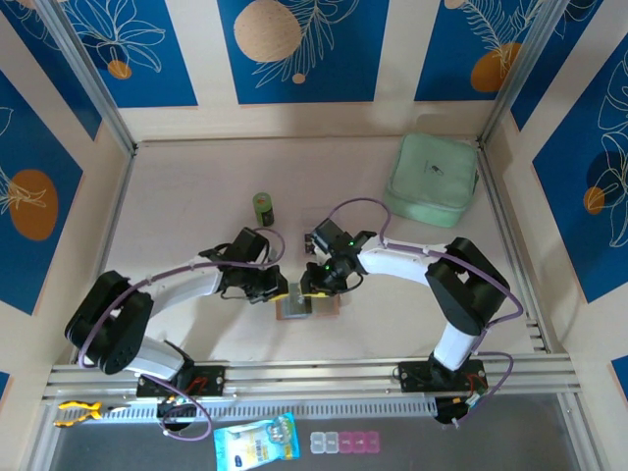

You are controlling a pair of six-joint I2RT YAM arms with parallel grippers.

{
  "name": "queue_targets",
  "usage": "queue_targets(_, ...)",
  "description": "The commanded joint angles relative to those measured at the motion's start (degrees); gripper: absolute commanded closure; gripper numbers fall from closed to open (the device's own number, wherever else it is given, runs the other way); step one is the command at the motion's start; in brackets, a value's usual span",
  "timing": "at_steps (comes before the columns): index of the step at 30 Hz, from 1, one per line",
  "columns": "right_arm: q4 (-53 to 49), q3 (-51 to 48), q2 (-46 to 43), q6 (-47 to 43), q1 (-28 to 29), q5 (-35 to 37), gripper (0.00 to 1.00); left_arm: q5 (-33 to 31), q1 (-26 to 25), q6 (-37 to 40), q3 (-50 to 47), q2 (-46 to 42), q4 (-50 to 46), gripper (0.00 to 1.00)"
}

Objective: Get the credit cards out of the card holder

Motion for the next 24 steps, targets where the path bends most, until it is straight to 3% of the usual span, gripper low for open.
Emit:
queue_targets(1, 1.7, -1.3, -1.8, 1.0, -0.6, -3.3, 0.71, 0.4, -1.3, 0.5, 1.9, 1.3, -0.8, 0.89)
queue_targets(24, 10.6, -7.9, 0.2, 3.8, -4.3, -10.2, 0.71, -0.6, -1.9, 0.8, -0.9, 6.9, -0.3, 0.98)
